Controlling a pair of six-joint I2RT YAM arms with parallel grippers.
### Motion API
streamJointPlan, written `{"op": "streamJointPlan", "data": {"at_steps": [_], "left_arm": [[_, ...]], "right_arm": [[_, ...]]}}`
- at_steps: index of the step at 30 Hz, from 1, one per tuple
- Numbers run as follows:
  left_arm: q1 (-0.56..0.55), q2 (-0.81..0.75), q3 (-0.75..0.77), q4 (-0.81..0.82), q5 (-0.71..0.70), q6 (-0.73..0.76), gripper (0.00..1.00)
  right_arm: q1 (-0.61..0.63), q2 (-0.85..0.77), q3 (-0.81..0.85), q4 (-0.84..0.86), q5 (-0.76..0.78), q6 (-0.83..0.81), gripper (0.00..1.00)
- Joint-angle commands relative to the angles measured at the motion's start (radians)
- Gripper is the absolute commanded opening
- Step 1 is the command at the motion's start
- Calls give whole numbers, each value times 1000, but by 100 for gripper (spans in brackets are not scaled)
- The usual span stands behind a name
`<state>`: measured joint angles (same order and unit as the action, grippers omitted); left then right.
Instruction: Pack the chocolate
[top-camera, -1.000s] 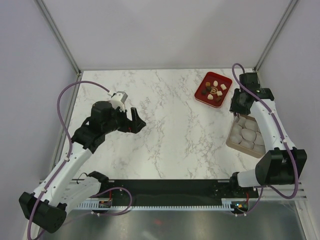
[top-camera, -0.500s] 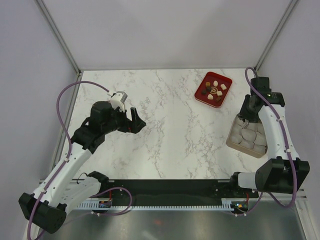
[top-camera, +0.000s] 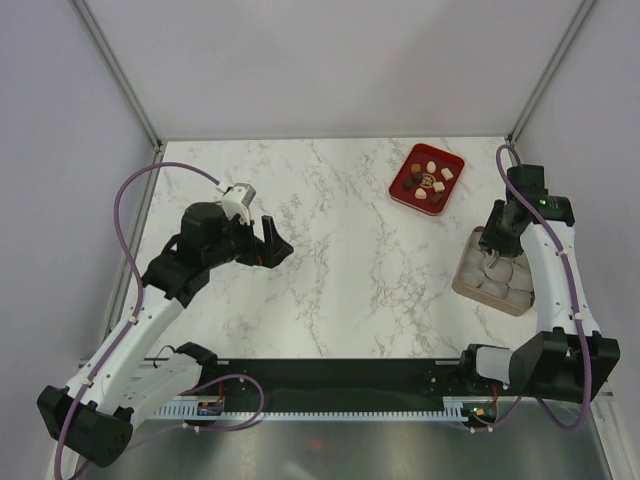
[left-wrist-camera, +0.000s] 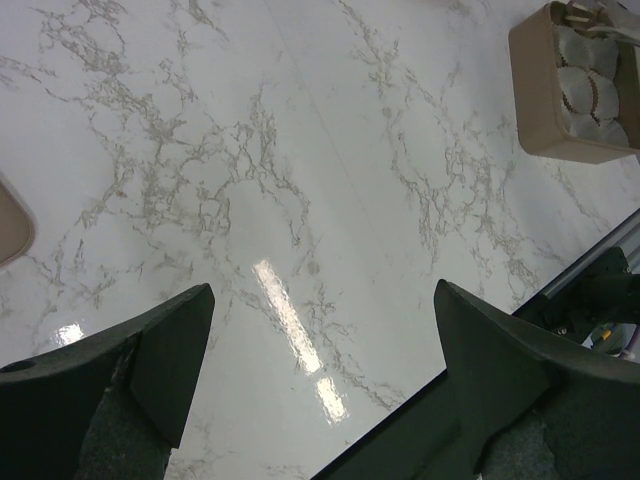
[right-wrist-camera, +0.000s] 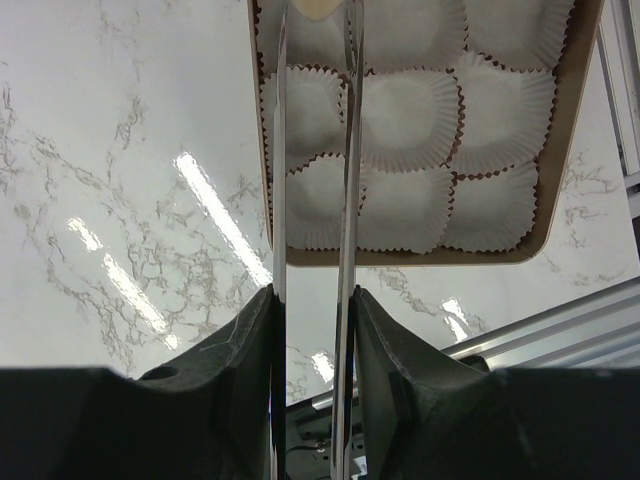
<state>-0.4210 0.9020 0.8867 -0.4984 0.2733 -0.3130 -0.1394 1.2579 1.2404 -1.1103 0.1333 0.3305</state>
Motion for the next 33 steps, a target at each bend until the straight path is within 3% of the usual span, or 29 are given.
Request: {"op": "streamJointPlan", "data": {"at_steps": [1, 33], "left_arm": [[2, -21, -2, 27, 29, -14, 99], [2, -15, -6, 27, 23, -9, 99]], "right_arm": [[-5, -35, -10, 13, -11, 21, 27], [-19, -43, -16, 58, -18, -2, 49]]}}
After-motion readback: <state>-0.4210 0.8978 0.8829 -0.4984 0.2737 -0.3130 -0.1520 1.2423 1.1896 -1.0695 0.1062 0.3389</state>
